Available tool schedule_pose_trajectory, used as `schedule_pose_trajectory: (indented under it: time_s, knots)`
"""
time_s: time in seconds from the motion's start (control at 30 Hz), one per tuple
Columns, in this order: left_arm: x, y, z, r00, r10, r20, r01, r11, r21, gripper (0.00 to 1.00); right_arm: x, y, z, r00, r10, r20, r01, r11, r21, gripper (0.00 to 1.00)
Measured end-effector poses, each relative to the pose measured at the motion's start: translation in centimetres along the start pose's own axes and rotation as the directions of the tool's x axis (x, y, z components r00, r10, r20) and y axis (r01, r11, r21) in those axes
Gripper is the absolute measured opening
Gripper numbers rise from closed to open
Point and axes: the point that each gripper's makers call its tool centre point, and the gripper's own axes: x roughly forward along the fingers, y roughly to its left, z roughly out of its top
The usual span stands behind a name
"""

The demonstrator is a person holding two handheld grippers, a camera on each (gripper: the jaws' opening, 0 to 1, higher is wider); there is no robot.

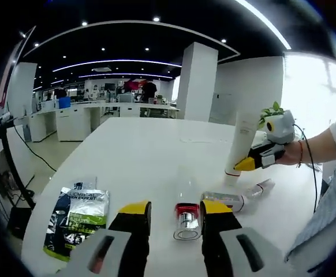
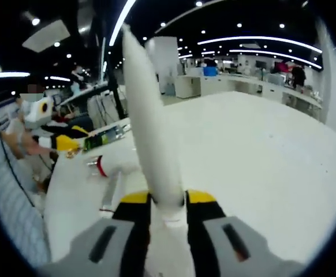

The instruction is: Arrange the skincare products in the storage area until every visible bottle or jar stands upright without overlapping.

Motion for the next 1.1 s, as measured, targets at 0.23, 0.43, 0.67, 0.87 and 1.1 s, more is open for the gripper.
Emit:
schedule_pose_trajectory:
  time_s: [0.23, 0.43, 0.67, 0.87, 1.1]
  knots:
    - [-0.6, 0.0, -1.4, 1.000, -0.001, -0.020, 0.001, 1.000, -0.027, 0.34, 0.1, -0.8, -1.4, 0.998, -0.033, -0.062, 0.032, 0.999, -0.017, 0.25]
    - [-1.2, 0.5, -1.7, 1.000, 0.014, -0.021, -0.015, 0.999, -0.041, 0.34, 0.0, -1.4, -1.9, 0.994, -0.055, -0.090, 0.050, 0.997, -0.056, 0.25]
    - [-1.4, 0.6, -2.4, 0.999, 0.019, -0.035, -0.020, 0.999, -0.046, 0.34, -0.5, -2.2, -1.7, 0.992, -0.091, -0.087, 0.086, 0.994, -0.066, 0.25]
    - [-1.4, 0.1, -2.9, 0.999, 0.006, -0.048, -0.008, 0.999, -0.048, 0.35, -2.3, -1.2, -1.1, 0.996, -0.083, -0.029, 0.084, 0.996, 0.011, 0.25]
    - [-0.6, -0.2, -3.7, 0.997, -0.008, -0.074, 0.004, 0.999, -0.045, 0.36, -4.3, 0.9, -0.5, 0.998, -0.068, 0.019, 0.066, 0.995, 0.081, 0.25]
